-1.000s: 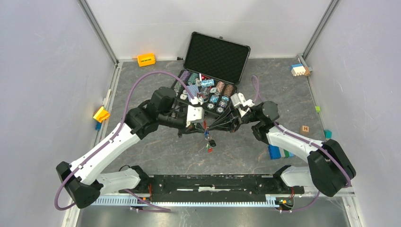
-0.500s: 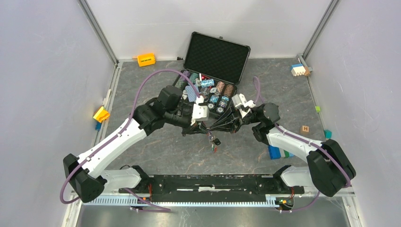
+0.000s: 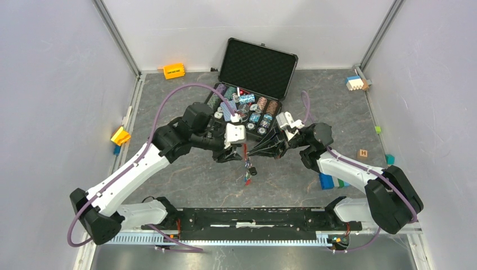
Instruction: Put the keys on the keyring
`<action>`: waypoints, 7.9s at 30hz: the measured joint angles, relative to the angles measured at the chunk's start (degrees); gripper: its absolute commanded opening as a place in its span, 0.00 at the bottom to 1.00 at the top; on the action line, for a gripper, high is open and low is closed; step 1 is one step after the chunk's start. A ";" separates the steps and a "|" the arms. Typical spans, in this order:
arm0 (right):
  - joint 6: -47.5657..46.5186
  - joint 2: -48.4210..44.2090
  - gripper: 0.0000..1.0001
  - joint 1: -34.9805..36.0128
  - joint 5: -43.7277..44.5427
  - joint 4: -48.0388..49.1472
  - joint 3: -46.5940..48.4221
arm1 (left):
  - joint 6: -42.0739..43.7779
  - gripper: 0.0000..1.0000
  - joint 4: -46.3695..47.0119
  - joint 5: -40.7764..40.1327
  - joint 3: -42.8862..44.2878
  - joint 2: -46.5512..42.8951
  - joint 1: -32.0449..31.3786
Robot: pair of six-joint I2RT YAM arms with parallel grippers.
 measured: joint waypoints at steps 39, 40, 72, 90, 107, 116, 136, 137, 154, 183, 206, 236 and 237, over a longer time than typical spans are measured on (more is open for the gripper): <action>3.89 0.00 0.00 -0.50 1.92 4.26 -0.74 | -0.44 0.31 9.20 9.68 -3.74 -4.37 0.00; 3.89 0.00 0.00 -0.52 1.92 4.26 -0.74 | -0.50 0.30 9.27 9.73 -3.76 -4.37 0.00; 3.56 0.00 0.00 -0.98 2.99 4.26 -1.77 | -7.61 0.17 16.90 9.29 -8.24 -4.61 0.02; 3.08 0.00 0.00 -1.31 4.02 4.22 -2.14 | -9.18 0.02 18.45 7.82 -8.92 -4.90 0.33; 1.66 -0.33 0.00 -1.84 6.03 3.39 -2.16 | -10.01 0.19 19.82 6.23 -8.98 -5.27 0.33; 1.68 -0.35 0.00 -1.92 6.05 3.39 -2.21 | -10.16 0.13 20.02 5.88 -8.98 -5.27 0.33; -6.56 -0.79 0.53 -2.49 6.64 -5.99 -2.21 | -8.96 0.02 8.72 -0.83 -6.49 -4.70 0.33; -7.17 -0.81 0.54 -2.54 6.67 -6.88 -2.19 | -8.46 0.02 7.02 -1.51 -5.77 -4.44 0.33; -10.14 -0.85 0.58 -2.54 6.56 -10.93 -1.88 | -3.67 0.02 -16.33 -14.19 7.91 3.04 -2.56; -18.97 -0.83 0.59 -2.54 8.11 -21.24 -0.85 | -10.64 0.02 -32.06 -20.83 19.41 14.05 -5.92; -18.14 -0.04 0.56 -2.34 8.35 -19.21 -0.87 | -12.17 0.02 -41.00 -22.25 28.11 22.29 -6.16; 4.31 10.27 0.41 2.25 8.17 6.51 -3.17 | -12.17 0.02 -39.19 -17.20 30.58 23.63 -7.19; 4.70 10.45 0.39 2.32 8.15 6.93 -3.17 | -12.20 0.02 -38.97 -17.18 30.58 23.63 -7.19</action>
